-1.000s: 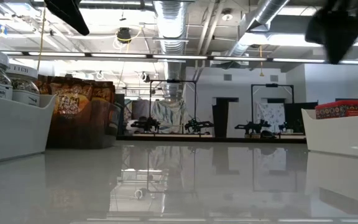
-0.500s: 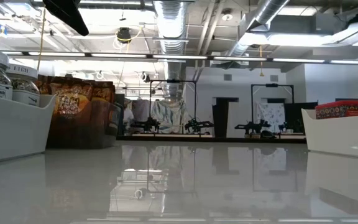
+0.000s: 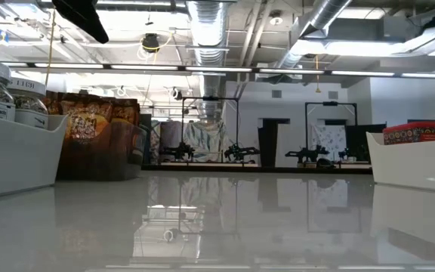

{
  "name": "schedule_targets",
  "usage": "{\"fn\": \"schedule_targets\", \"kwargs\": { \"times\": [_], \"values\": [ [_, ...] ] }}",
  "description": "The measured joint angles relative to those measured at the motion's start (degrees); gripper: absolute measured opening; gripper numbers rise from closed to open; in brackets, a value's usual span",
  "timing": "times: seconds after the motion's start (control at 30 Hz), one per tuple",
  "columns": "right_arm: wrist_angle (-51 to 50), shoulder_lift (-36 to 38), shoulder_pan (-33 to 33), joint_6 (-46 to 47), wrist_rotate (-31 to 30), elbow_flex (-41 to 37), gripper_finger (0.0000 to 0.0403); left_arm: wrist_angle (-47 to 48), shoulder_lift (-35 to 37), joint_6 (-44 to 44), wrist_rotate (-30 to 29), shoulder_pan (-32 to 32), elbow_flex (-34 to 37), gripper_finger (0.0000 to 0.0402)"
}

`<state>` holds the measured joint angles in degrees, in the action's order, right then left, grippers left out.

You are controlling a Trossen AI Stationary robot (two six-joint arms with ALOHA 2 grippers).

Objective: Sort spices by type
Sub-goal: Put the red spice can into the white bin

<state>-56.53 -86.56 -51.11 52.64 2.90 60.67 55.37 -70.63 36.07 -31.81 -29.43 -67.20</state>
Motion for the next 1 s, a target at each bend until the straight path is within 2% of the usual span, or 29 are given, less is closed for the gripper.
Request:
{"fn": "schedule_targets", "kwargs": {
  "times": [0.33,0.57,0.9,1.0],
  "values": [
    [3.87,0.00,-0.89,3.37,-0.04,-4.07,0.0317,0.02,0.01,0.43,-0.04,0.00,0.01,0.0306],
    [4.87,0.00,-1.00,4.82,-0.09,-4.22,0.0235,0.04,0.01,-0.76,-0.05,0.00,0.01,0.0306],
    [10.78,0.00,0.97,9.31,-0.28,-4.22,0.0235,0.04,0.00,-3.10,-0.11,0.00,0.00,0.0306],
    [13.33,-0.02,2.50,9.76,-2.76,-3.90,0.0235,0.04,0.02,-3.48,-0.13,0.00,0.01,0.0306]
  ]
}}
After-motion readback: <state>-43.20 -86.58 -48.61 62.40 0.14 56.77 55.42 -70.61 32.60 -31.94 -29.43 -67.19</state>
